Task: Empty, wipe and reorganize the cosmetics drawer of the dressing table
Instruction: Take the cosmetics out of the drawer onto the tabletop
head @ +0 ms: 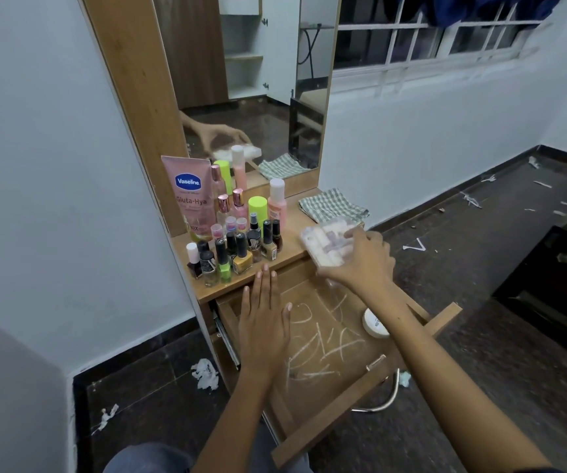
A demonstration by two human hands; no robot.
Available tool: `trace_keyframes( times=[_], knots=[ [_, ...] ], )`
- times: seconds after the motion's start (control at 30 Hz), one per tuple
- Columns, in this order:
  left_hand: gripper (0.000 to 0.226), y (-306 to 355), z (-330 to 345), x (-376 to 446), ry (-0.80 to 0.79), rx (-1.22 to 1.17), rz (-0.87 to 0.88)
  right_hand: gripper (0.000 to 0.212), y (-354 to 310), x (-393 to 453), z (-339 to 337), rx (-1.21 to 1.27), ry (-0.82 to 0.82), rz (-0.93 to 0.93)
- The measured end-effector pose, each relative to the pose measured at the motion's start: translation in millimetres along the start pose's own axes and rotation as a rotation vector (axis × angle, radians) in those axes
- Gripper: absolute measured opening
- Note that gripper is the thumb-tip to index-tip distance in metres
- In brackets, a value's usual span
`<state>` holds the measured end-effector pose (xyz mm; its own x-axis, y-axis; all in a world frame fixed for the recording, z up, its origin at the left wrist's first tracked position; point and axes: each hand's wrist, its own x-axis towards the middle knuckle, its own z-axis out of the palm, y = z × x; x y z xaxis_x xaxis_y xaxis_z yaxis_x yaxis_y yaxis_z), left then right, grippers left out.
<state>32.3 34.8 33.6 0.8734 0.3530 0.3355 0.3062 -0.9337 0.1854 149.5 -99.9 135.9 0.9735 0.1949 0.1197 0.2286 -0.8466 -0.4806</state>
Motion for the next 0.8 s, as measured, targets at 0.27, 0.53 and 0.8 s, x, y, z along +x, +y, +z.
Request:
trace_keyframes(
  times=[0.27, 0.53, 0.8],
  knots=[
    [0.060, 0.7, -0.5, 1.3, 0.005, -0.022, 0.001, 0.091, -48.9, 84.8, 21.2, -0.007, -0.042, -0.058],
    [0.061, -0.1, 2.3, 2.2, 0.007, 0.008, 0.000, 0.070, -29.1, 78.9, 33.3, 0.021, -0.052, -0.180],
    [0.060, -0.7, 1.5, 0.6, 0.011, -0.006, 0.005, 0.040, -21.3, 42.9, 58.3, 0.128, 0.065, -0.221]
  ],
)
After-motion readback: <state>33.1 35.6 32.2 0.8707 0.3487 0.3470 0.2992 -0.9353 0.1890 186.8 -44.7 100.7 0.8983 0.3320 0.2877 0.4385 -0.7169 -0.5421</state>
